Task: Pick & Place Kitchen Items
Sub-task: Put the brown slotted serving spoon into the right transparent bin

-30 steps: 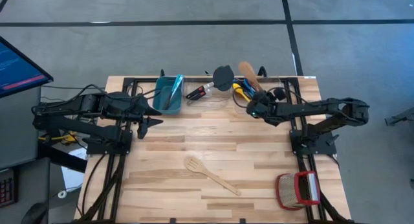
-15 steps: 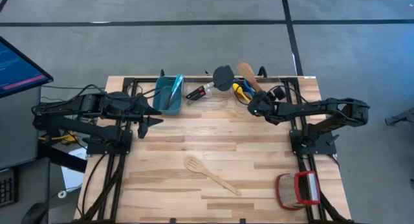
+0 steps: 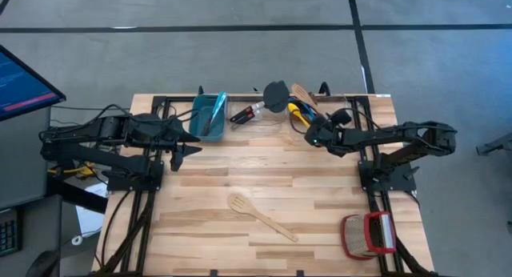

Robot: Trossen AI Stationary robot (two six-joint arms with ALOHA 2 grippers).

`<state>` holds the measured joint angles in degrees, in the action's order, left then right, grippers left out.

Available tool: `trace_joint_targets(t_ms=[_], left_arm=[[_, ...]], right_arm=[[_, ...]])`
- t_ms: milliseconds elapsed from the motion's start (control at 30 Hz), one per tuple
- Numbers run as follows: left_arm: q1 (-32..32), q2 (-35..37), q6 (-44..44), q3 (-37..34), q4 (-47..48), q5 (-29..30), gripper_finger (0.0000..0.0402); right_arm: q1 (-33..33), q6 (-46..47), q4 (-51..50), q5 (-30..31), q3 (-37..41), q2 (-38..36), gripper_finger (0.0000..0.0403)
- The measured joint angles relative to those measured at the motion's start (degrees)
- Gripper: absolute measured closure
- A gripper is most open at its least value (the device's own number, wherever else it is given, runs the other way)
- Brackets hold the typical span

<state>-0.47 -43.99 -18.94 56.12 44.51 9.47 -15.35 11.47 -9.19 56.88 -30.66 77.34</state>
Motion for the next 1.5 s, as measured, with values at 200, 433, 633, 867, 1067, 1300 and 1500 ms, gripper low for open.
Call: trace_joint_targets(t_ms=[200,433,633,867,1067,1300,1500], left_arm=[[0.0,0.0,0.0,0.0,0.0,0.0,0.0243],[0.0,0.0,0.0,0.0,0.0,-0.1,0.0243],[0.0,0.0,0.0,0.0,0.0,-0.3,0.0243],[0.0,0.0,0.0,0.0,0.0,-0.2,0.0243],[0.0,-0.1,-0.9,0.0,-0.3,-0.2,0.0243],[0.0,-5.2,-8.1,0.0,-1.9,-5.7,0.0243],[-0.6,-16.0,-9.9,0.0,-2.3,-11.5,0.0243]], right_arm=[[1.1,-10.5,0.0,0.1,-4.4,0.0,0.0216],[2.3,-22.5,-0.3,4.4,-14.3,0.0,0.0246],[5.9,-31.9,-0.8,9.8,-23.9,0.0,0.0272],[14.4,-23.0,-6.0,9.3,-35.4,-1.0,0.0328],[21.0,-6.9,-17.5,-4.9,-41.3,-4.7,0.0396],[26.7,13.8,-29.3,-19.2,-41.7,-6.6,0.0399],[31.1,25.3,-35.7,-30.3,-41.7,-4.7,0.0399]])
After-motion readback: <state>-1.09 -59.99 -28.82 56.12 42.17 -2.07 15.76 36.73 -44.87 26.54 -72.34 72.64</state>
